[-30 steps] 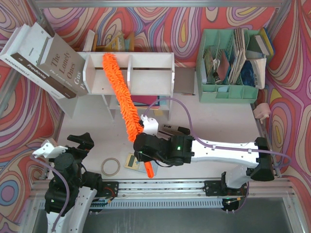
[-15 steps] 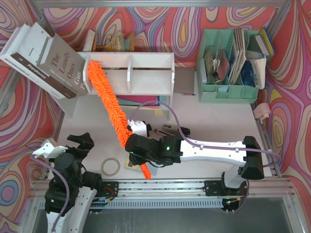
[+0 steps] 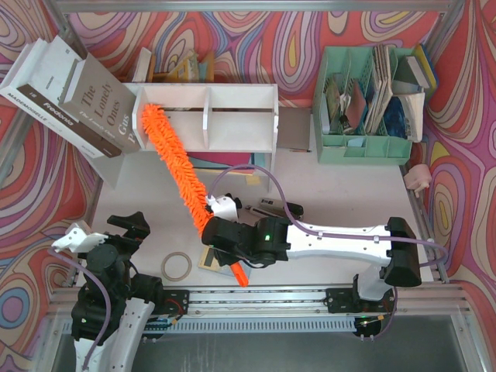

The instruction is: Dust the bookshelf with a duster

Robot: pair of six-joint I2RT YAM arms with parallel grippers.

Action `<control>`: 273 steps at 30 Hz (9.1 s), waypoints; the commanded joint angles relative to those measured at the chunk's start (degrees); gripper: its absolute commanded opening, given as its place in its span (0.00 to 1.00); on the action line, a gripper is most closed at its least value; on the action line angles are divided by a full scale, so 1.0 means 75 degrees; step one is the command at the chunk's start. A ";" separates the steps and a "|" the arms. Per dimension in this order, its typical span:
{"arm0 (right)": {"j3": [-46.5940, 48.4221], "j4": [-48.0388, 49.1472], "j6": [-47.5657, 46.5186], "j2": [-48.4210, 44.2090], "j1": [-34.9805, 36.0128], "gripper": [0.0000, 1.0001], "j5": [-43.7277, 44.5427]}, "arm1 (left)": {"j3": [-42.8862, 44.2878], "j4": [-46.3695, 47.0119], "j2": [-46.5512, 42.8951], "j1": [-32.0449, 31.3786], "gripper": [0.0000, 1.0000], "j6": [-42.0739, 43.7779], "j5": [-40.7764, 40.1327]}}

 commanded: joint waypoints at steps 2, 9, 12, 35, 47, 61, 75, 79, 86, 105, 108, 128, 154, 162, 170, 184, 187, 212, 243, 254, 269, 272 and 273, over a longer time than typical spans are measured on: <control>-0.0055 -0.0050 -0.0308 -0.0137 0.0022 0.00 0.0148 | -0.0116 0.0122 -0.0088 0.0045 0.98 0.0017 0.0043; -0.0115 0.0193 -0.0523 -0.0189 0.0050 0.00 -0.0386 | -0.0116 0.0113 -0.0095 0.0045 0.99 0.0014 0.0043; -0.0435 0.0143 -0.0261 -0.0581 0.0061 0.00 0.0029 | -0.0125 0.0123 -0.0095 0.0045 0.99 0.0020 0.0046; -0.0643 -0.0946 0.0306 -0.3182 0.0059 0.00 0.3062 | -0.0116 0.0107 -0.0094 0.0045 0.99 0.0023 0.0063; -0.1548 -0.0894 0.0666 -0.3962 0.0058 0.00 0.1853 | -0.0128 0.0137 -0.0069 0.0045 0.99 0.0032 0.0098; -0.2960 -0.0408 0.1388 -0.4330 0.0066 0.00 0.0948 | -0.0128 0.0157 0.0036 0.0039 0.99 0.0044 0.0078; -0.2410 0.0085 0.0680 -0.3091 0.0081 0.00 0.0189 | -0.0128 0.0200 0.0139 0.0067 0.99 0.0065 0.0111; -0.2581 -0.0210 0.1070 -0.3592 0.0081 0.00 0.0806 | -0.0137 0.0210 0.0149 0.0086 0.98 0.0064 0.0128; -0.2815 -0.0469 0.1510 -0.4329 0.0086 0.00 0.1392 | -0.0142 0.0263 0.0201 0.0158 0.98 0.0089 0.0214; -0.2838 -0.1372 0.3159 -0.4579 0.0086 0.00 0.2375 | -0.0150 0.0263 0.0144 0.0197 0.99 0.0072 0.0255; -0.2926 -0.1458 0.3469 -0.4627 0.0086 0.00 0.2430 | -0.0151 0.0266 0.0138 0.0197 0.99 0.0078 0.0254; -0.2654 0.0449 0.1524 -0.3288 0.0155 0.00 0.0700 | -0.0152 0.0252 0.0098 0.0197 0.99 0.0080 0.0266; -0.2252 0.0517 0.1444 -0.2909 0.0185 0.00 0.0484 | -0.0163 0.0252 0.0068 0.0197 0.98 0.0059 0.0255; -0.2468 -0.0302 0.2356 -0.3358 0.0186 0.00 0.1161 | -0.0163 0.0267 0.0062 0.0197 0.98 0.0063 0.0254; -0.2546 -0.1607 0.3616 -0.4088 0.0186 0.00 0.2000 | -0.0175 0.0285 0.0083 0.0209 0.99 0.0080 0.0254; -0.1795 -0.2147 0.2882 -0.4494 0.0186 0.00 0.2679 | -0.0175 0.0298 0.0107 0.0267 0.99 0.0086 0.0288; -0.1635 -0.2085 0.2703 -0.4385 0.0186 0.00 0.2643 | -0.0175 0.0298 0.0116 0.0279 0.99 0.0082 0.0297; -0.2252 -0.1247 0.2756 -0.3982 0.0186 0.00 0.2022 | -0.0167 0.0257 0.0026 0.0279 0.98 0.0060 0.0315; -0.2168 0.0294 0.1303 -0.2940 0.0186 0.00 0.1026 | -0.0178 0.0267 0.0027 0.0279 0.98 0.0062 0.0318; -0.2835 -0.1266 0.3109 -0.3872 0.0186 0.00 0.1850 | -0.0181 0.0285 0.0059 0.0279 0.98 0.0071 0.0324; -0.2445 -0.0327 0.1889 -0.3509 0.0186 0.00 0.1596 | -0.0178 0.0274 0.0084 0.0279 0.99 0.0073 0.0300; -0.2246 0.0064 0.1492 -0.3156 0.0186 0.00 0.1273 | -0.0175 0.0280 0.0107 0.0279 0.98 0.0075 0.0319; -0.2167 0.0129 0.1387 -0.3070 0.0186 0.00 0.1209 | -0.0175 0.0285 0.0112 0.0279 0.99 0.0071 0.0323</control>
